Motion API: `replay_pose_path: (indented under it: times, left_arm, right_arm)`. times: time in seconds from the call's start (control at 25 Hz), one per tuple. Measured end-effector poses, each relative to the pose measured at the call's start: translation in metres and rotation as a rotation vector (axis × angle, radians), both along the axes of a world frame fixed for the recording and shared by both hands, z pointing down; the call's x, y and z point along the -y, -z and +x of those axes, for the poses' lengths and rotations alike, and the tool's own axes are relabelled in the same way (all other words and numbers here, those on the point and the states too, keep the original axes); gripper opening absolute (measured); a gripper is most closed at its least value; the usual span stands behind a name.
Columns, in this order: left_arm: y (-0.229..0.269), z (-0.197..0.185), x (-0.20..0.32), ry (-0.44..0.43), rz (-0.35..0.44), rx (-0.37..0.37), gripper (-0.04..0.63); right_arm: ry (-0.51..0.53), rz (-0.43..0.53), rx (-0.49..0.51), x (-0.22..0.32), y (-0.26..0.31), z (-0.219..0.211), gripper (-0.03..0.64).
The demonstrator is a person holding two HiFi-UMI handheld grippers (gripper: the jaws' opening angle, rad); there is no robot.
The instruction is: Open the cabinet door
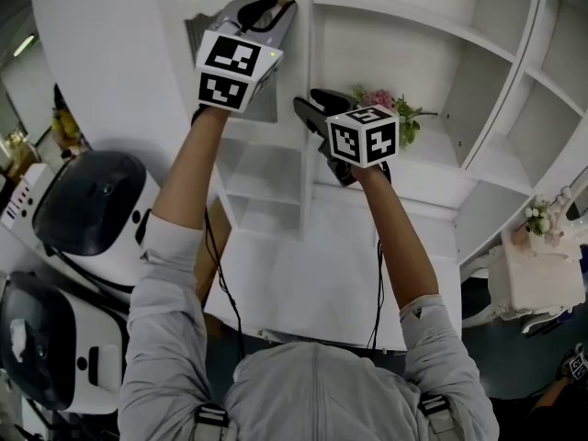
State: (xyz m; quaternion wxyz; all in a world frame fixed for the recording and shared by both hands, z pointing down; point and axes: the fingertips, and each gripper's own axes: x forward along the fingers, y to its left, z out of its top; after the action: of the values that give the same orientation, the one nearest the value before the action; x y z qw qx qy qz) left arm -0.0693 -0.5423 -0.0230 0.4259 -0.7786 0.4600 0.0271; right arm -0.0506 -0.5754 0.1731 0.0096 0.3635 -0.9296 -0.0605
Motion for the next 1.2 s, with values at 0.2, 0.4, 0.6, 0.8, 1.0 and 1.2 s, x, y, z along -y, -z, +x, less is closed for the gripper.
replay_pose_path:
  times: [0.2,0.4,0.6,0.8,1.0,1.2]
  left_arm:
    - [0.001,-0.001,-0.008,-0.046,-0.002,0.017,0.091]
    - [0.001,-0.003,-0.011,-0.075,-0.026,-0.009,0.091]
    - [0.004,-0.007,-0.029,-0.060,-0.013,-0.015,0.091]
    - [0.002,-0.014,-0.043,-0.041,-0.017,-0.013,0.091]
    - [-0.003,-0.024,-0.055,-0.087,-0.029,-0.023,0.091]
    - [-0.003,-0.036,-0.070,-0.117,-0.023,-0.010,0.091]
  right_arm:
    - [-0.006,0.006,0.020,-0.005,0.000,-0.009,0.132]
    - [-0.003,-0.021,0.040,-0.010,-0.001,-0.011,0.103]
    - [0.018,-0.035,0.041,-0.026,0.003,-0.013,0.091]
    - [0.045,-0.040,0.031,-0.043,0.000,-0.019,0.083]
    - [0.030,-0.050,0.079,-0.059,-0.004,-0.027,0.077]
    - [-0.006,-0.048,0.059,-0.075,-0.003,-0.038,0.074]
